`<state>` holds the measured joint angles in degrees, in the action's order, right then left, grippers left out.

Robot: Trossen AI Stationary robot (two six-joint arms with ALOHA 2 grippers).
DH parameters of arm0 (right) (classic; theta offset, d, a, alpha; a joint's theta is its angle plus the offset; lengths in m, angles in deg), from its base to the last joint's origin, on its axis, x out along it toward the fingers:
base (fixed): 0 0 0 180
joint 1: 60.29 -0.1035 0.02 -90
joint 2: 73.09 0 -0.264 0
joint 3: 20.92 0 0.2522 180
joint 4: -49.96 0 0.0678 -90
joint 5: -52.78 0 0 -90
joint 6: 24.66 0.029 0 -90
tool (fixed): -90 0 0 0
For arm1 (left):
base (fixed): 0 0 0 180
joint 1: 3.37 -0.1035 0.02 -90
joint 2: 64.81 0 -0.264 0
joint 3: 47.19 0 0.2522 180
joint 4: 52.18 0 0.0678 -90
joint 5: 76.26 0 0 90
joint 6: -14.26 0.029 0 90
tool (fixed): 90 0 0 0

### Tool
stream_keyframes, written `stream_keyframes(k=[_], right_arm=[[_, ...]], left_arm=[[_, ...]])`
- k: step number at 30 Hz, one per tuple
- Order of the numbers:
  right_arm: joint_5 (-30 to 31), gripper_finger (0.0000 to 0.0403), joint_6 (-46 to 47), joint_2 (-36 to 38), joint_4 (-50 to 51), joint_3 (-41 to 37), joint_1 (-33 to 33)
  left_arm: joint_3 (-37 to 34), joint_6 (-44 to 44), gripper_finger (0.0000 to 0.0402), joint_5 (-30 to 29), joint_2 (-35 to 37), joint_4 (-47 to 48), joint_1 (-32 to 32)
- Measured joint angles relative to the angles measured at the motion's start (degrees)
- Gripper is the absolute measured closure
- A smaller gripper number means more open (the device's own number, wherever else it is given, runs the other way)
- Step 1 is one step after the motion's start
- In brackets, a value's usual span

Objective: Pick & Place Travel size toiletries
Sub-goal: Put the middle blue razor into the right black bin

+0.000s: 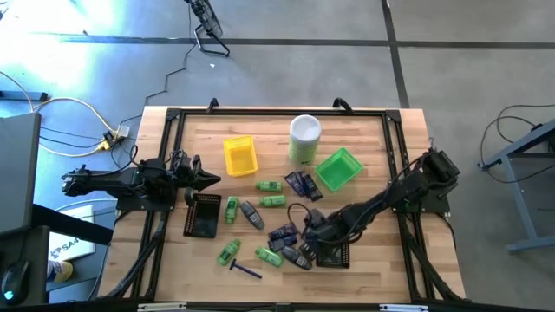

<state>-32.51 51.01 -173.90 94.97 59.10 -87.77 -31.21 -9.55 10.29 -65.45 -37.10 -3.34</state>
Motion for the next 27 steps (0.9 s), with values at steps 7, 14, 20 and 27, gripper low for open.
stream_keyframes(k=[7,14,20,27], right_arm=[[1.11,0.04,1.88,0.0,2.28,0.0,0.22],[0.75,0.04,4.77,0.02,5.29,0.0,0.22],[-2.14,0.04,5.28,0.04,6.38,0.0,0.18],[-5.23,0.0401,5.19,0.09,6.55,0.0,-0.18]], left_arm=[[0.0,0.0,0.0398,-0.01,0.0,0.02,0.0],[0.0,0.0,0.0398,-0.02,0.0,0.07,0.0],[0.0,-0.01,0.0398,-0.02,0.0,0.09,0.0],[0.0,-0.02,0.0398,-0.02,-0.01,0.1,0.0]])
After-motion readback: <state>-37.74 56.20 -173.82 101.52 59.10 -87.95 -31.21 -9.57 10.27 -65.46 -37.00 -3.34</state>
